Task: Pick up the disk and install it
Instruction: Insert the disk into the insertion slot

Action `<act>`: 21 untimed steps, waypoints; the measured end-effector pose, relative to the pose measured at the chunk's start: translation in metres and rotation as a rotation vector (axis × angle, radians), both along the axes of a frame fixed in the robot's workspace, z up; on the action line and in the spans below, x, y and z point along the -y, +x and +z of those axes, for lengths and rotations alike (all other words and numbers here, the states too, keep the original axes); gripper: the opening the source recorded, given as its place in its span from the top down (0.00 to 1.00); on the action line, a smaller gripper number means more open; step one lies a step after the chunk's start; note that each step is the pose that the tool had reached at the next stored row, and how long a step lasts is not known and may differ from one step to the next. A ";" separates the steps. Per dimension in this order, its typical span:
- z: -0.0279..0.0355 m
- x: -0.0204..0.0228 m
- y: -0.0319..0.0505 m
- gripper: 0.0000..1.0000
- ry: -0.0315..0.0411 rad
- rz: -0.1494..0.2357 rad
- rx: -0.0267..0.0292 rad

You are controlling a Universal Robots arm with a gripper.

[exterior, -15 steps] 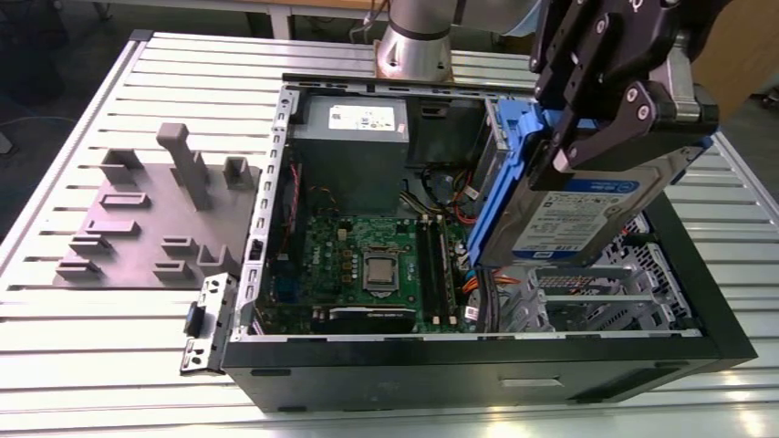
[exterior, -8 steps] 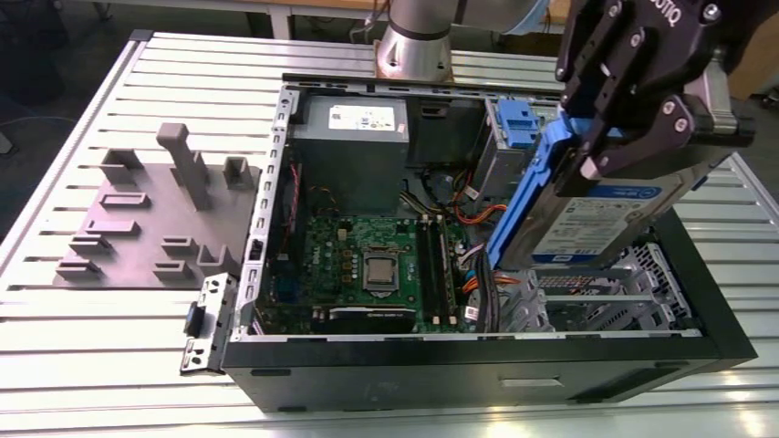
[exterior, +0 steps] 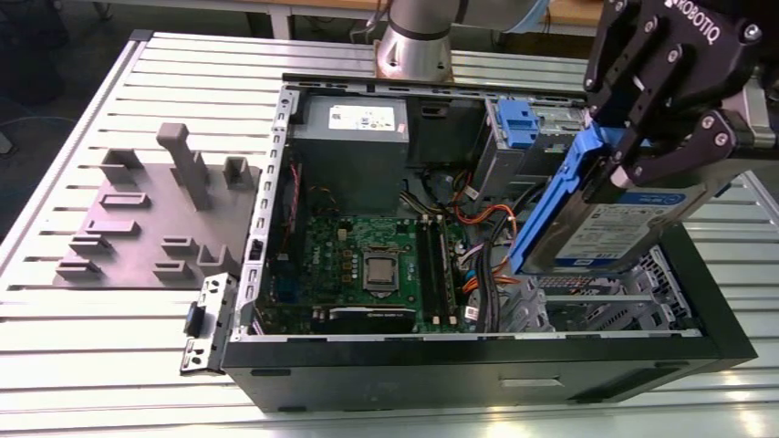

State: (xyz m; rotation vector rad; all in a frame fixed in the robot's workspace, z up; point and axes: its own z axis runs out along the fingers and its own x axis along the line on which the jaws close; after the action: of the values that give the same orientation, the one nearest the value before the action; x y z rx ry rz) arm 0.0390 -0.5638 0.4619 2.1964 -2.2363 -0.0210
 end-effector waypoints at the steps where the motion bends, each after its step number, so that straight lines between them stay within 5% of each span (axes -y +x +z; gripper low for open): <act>1: -0.0008 0.0002 0.0021 0.64 -0.0001 0.000 0.0000; 21: -0.0151 0.0023 0.0336 0.64 0.0000 0.000 0.0000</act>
State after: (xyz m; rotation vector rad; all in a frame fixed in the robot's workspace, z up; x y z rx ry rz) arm 0.0726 -0.5660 0.4467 2.1964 -2.2363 -0.0209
